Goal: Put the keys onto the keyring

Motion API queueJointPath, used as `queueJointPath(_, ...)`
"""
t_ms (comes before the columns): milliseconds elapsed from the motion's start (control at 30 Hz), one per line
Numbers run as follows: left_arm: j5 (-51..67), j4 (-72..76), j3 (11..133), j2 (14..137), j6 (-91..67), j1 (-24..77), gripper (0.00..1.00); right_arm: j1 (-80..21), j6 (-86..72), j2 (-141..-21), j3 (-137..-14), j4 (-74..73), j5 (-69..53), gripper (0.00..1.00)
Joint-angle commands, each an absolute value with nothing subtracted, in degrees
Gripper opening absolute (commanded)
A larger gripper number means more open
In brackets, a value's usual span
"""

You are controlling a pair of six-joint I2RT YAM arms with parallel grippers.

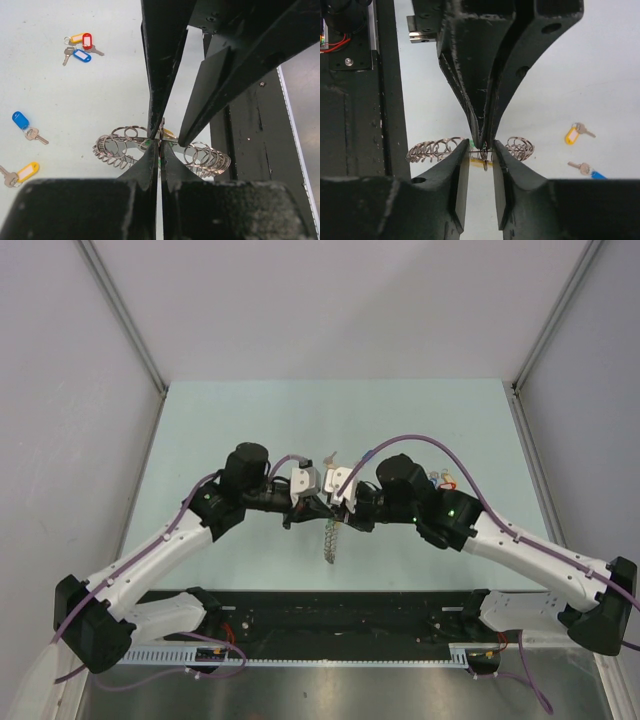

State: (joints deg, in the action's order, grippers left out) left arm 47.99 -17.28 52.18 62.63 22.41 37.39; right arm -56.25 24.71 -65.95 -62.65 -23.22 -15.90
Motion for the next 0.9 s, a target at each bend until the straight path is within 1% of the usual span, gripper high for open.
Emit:
queueJointPath(0,48.5,-11.5,52.0,61.3,20.0,37.9,0.00,-56.8,24.9,-62.9,-65.6,-21.6,-15.3,0.33)
queueJointPath(33,48.4,-10.9,51.7,61.2,19.5,37.8,0.00,-56.8,24.6,-62.6,-65.6,-22.6,-14.8,0.36)
queueJointPath(100,48.3,-9.7,51.2,60.7,18.7,37.6,0.00,-56.6,24.4,-61.4,-65.5,-23.6,-13.1,0.37)
queueJointPath(233,47.8,-8.3,50.6,60.4,17.6,37.4,0.00,-54.3,23.5,-59.0,-63.6,-25.0,-13.5,0.36)
queueJointPath(433,48.3,-5.6,49.7,60.0,15.5,36.8,0.01,-48.6,21.7,-55.2,-58.4,-20.9,-21.4,0.36)
queueJointPath(567,49.0,-4.3,49.4,60.1,14.3,36.7,0.00,-44.6,21.1,-55.0,-55.4,-18.2,-28.2,0.36)
queueJointPath(767,49.8,-3.3,49.2,60.2,13.4,36.5,0.00,-43.1,21.5,-56.2,-54.3,-15.6,-32.5,0.36)
queueJointPath(867,50.1,-3.0,49.1,60.1,13.2,36.5,0.00,-42.7,21.8,-56.9,-54.1,-14.9,-33.6,0.34)
